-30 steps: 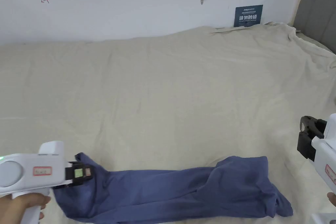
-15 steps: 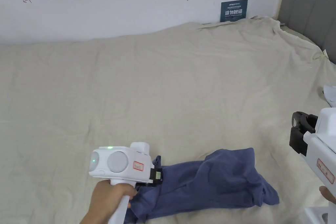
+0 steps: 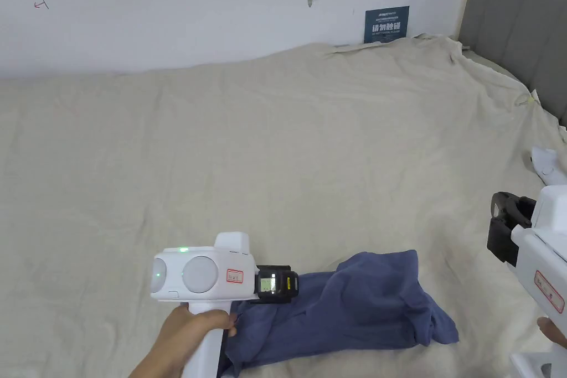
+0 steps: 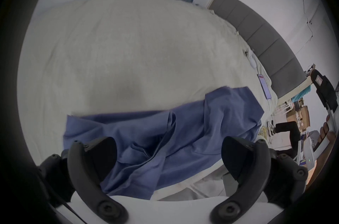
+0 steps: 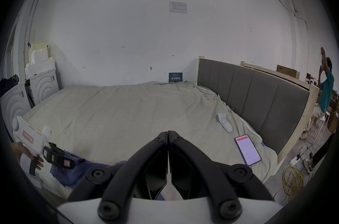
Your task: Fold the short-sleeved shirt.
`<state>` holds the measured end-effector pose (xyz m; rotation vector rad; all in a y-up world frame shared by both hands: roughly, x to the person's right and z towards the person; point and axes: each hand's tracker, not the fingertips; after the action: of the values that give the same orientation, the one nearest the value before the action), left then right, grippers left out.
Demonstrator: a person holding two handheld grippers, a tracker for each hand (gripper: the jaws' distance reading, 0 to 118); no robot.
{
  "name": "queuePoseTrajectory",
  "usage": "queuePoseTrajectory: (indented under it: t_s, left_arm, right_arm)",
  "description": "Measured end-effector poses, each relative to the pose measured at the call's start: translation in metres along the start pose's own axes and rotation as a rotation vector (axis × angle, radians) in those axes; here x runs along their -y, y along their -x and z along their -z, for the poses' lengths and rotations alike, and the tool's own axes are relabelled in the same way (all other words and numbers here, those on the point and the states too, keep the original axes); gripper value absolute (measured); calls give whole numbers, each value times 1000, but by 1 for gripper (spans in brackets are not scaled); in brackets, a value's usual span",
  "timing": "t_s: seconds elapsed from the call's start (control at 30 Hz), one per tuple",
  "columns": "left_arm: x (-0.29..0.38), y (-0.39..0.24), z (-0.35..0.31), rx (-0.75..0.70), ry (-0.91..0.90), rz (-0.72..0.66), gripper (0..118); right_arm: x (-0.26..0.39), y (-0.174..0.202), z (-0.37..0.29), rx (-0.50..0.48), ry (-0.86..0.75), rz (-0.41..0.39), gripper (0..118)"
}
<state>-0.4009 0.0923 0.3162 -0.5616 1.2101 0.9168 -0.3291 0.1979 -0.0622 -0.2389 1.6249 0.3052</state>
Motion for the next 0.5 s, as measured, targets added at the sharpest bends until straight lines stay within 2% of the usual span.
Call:
queuePoseTrajectory:
  t_s: [0.23, 0.27, 0.3, 0.37, 0.4, 0.47, 0.5]
  left_arm:
    - [-3, 35, -54, -108, -170, 33, 116]
    - [-2, 43, -58, -127, -182, 25, 113]
    - [-1, 50, -60, -154, -194, 13, 105]
    - [6, 67, -62, -200, -244, -17, 102]
    - [11, 73, -63, -200, -284, -17, 91]
    - [22, 85, -60, -186, -306, -39, 36]
    - [27, 88, -56, -196, -299, -46, 15]
  right_arm:
    - [-5, 0, -3, -11, -20, 5, 0]
    - [-5, 1, -3, -12, -22, 4, 0]
    - [-6, 0, -3, -14, -23, 3, 0]
    - [-6, 0, -3, -24, -22, 12, 0]
    - [-7, 0, -3, -26, -23, 14, 0]
    - [-7, 0, -3, -27, -25, 16, 0]
    - [-7, 0, -3, -26, -26, 18, 0]
